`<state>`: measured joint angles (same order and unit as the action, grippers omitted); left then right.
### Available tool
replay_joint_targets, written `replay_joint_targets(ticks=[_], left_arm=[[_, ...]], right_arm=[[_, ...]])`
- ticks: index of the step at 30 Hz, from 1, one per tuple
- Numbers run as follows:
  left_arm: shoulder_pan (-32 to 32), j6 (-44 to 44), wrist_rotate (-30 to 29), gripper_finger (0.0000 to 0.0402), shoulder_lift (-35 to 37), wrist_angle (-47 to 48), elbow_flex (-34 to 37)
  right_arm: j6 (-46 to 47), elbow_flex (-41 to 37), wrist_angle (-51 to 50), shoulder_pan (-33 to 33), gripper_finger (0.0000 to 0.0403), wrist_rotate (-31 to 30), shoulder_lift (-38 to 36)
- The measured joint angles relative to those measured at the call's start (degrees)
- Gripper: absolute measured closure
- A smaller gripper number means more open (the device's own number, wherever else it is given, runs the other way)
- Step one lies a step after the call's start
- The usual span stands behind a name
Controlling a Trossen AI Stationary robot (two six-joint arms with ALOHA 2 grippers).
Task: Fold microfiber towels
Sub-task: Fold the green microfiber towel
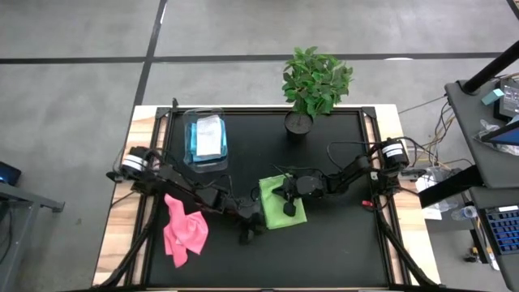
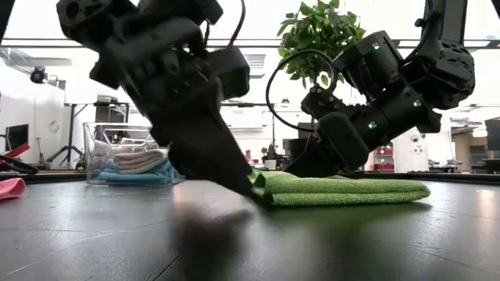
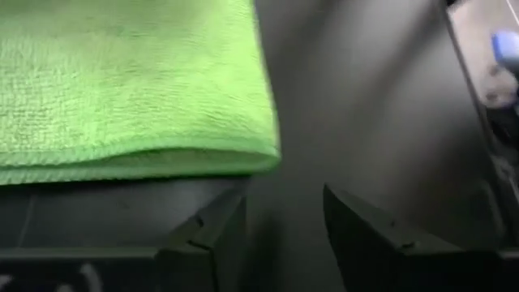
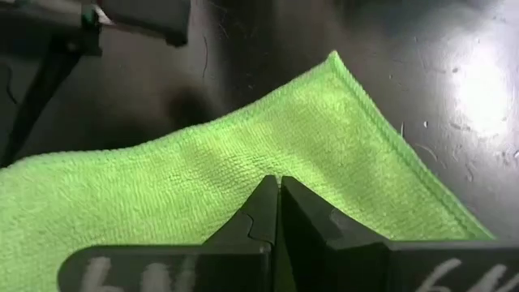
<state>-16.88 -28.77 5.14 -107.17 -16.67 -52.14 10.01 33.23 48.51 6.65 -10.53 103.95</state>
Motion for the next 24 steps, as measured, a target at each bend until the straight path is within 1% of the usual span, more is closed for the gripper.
replay_joint_targets(ticks=[3,6,8,12,14,18,21,24], left_arm=[[0.0,4.0,2.5,0.0230,3.2,4.8,0.0],[0.2,7.4,2.6,0.0224,6.0,6.1,0.0],[0.7,9.2,-0.1,0.0225,7.1,5.3,0.0],[1.8,11.8,-8.2,0.0235,6.8,1.3,0.0],[2.3,12.7,-10.6,0.0247,5.7,-2.2,0.0],[2.5,13.1,-11.4,0.0284,2.0,-8.3,-0.2],[2.5,12.8,-11.3,0.0318,-0.6,-10.6,-1.0],[2.3,12.6,-11.0,0.0352,-2.8,-10.2,-1.6]], right_arm=[[-0.3,0.0,-0.1,0.5,0.0391,0.1,-1.0],[-0.6,-0.2,-0.4,1.0,0.0391,0.5,-2.6],[-0.7,-0.5,-0.8,1.5,0.0391,0.5,-4.3],[-1.1,-0.8,-4.8,2.5,0.0391,0.4,-8.8],[-1.1,-1.1,-7.0,3.3,0.0391,0.5,-10.9],[-1.2,-2.2,-8.3,6.2,0.0391,0.4,-14.1],[-1.3,-3.3,-8.4,9.0,0.0391,0.5,-15.1],[-0.9,-4.4,-8.4,11.7,0.0391,0.5,-15.2]])
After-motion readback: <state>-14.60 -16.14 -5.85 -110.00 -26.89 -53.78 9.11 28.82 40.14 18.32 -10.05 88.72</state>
